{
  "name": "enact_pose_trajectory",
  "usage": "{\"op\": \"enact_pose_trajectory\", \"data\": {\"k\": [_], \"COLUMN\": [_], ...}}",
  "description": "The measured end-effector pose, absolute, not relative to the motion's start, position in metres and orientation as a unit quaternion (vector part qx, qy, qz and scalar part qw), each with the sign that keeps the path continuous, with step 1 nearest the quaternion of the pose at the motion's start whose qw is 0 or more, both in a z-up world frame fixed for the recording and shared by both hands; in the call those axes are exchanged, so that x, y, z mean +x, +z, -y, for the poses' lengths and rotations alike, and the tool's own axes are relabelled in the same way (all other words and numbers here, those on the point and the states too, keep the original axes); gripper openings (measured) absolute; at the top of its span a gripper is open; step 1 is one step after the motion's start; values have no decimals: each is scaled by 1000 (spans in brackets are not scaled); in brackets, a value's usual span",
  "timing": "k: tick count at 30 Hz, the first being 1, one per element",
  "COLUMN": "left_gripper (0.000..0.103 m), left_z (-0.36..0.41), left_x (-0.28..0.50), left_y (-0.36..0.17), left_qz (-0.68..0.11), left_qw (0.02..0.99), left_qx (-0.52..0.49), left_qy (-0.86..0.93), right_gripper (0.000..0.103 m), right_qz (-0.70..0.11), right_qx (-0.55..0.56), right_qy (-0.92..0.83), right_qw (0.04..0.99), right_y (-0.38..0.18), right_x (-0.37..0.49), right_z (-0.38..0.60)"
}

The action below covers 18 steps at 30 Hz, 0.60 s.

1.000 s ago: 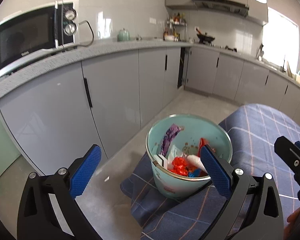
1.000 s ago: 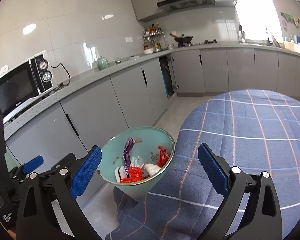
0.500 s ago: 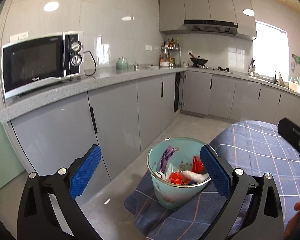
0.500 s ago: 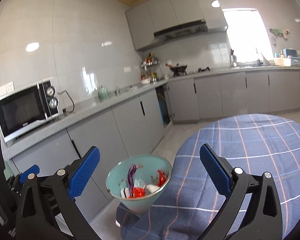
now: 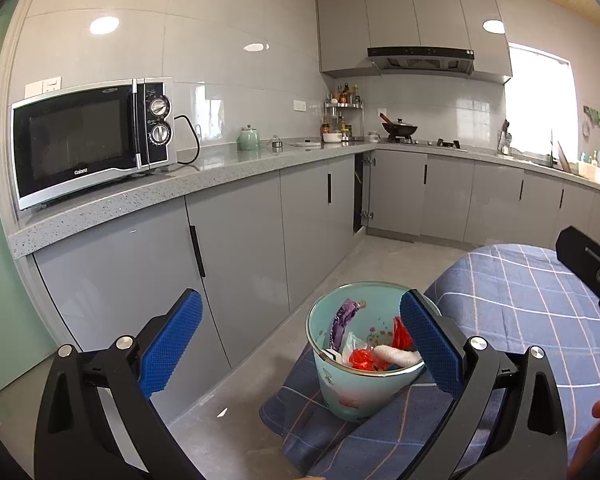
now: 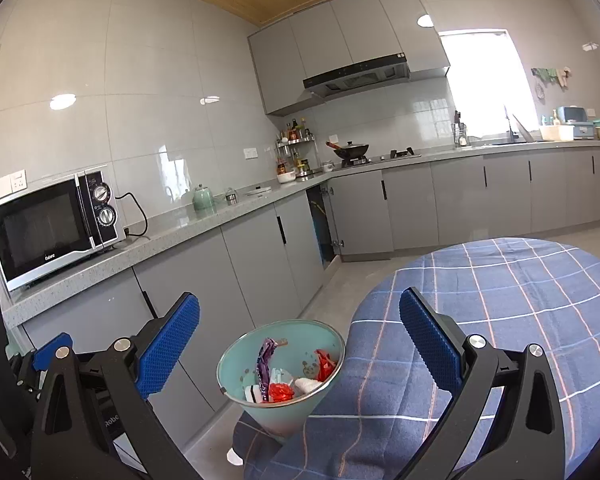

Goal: Collect trash

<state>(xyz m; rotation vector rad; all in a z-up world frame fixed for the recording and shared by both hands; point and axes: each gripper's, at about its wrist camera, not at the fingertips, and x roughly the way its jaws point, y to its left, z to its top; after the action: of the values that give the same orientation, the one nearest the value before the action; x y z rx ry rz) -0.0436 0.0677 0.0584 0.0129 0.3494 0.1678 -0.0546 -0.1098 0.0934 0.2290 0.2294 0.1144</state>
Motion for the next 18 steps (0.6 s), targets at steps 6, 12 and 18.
{"op": "enact_pose_trajectory", "data": {"k": [6, 12, 18], "left_gripper": [97, 97, 97], "left_z": [-69, -71, -73], "left_x": [-45, -44, -42], "left_y": [60, 59, 59], "left_qz": [-171, -172, -177], "left_qw": [981, 981, 980], "left_qx": [4, 1, -1], "left_qy": [87, 88, 91], "right_gripper": [98, 98, 98], "right_qz": [-115, -118, -120], "right_qx": [114, 117, 117], "right_qy": [54, 54, 56], "right_qw": [985, 985, 984], "right_y": [93, 94, 93], "right_x": [-57, -56, -56], "right_z": [111, 111, 112]}}
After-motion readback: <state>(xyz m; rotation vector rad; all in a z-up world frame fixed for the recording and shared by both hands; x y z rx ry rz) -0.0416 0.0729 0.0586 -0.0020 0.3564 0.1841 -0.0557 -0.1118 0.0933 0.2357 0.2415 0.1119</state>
